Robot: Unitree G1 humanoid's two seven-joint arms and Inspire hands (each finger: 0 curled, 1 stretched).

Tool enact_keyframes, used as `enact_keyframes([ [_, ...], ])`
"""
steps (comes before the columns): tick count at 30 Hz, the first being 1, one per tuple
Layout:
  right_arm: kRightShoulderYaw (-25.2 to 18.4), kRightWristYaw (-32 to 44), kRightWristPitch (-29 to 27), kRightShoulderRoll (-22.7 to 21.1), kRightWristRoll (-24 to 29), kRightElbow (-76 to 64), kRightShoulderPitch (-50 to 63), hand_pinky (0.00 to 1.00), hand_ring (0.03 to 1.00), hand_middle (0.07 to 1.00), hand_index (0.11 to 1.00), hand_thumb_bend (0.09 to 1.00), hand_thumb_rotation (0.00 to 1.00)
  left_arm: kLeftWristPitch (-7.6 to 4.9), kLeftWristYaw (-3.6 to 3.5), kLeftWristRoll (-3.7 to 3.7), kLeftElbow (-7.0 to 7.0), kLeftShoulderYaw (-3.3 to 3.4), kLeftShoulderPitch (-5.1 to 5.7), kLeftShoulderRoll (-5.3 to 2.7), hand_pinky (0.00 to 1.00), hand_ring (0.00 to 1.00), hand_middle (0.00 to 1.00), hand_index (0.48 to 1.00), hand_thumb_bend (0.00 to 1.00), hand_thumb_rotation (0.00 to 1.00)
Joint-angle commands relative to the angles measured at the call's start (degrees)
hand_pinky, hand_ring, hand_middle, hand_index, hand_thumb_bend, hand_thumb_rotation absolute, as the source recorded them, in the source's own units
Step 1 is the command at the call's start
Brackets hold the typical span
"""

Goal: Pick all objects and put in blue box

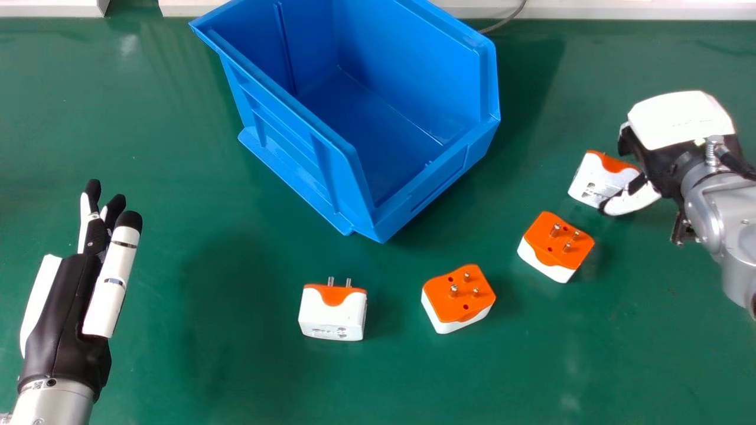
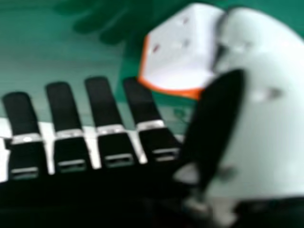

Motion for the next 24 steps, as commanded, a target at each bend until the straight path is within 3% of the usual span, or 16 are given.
enact_keyframes([
  [1, -0.28, -1.74, 1.34, -0.04, -0.43, -0.24, -1.63, 0.17, 0.243, 0.437, 0.496, 0.520, 0.01, -0.03, 0.05, -0.28, -1.52, 0.74, 0.74, 0.29, 1.00, 1.00, 1.00, 1.000, 0.29, 0.97],
  [5, 0.12, -1.64, 1.45, -0.14, -0.41, -0.21, -1.48, 0.25, 0.345, 0.477, 0.510, 0.510, 0.00, 0.15, -0.01, -0.42, -1.87, 0.85, 0.99, 0.34, 1.00, 1.00, 1.00, 1.000, 0.29, 0.97],
  [12, -1.23, -3.03, 0.36, -0.19, 1.60, -0.68, -0.40, 0.33, 0.431, 0.523, 0.503, 0.498, 0.00, 0.70, -0.22, -0.73, -3.41, 1.13, 2.07, 0.32, 1.00, 1.00, 1.00, 1.000, 0.28, 0.97],
  [24, -1.68, -3.22, 0.18, -0.27, 2.67, -1.19, 0.56, 0.35, 0.450, 0.544, 0.486, 0.496, 0.00, 1.30, -0.35, -0.67, -4.75, 1.45, 3.15, 0.44, 1.00, 1.00, 1.00, 0.999, 0.29, 0.97],
])
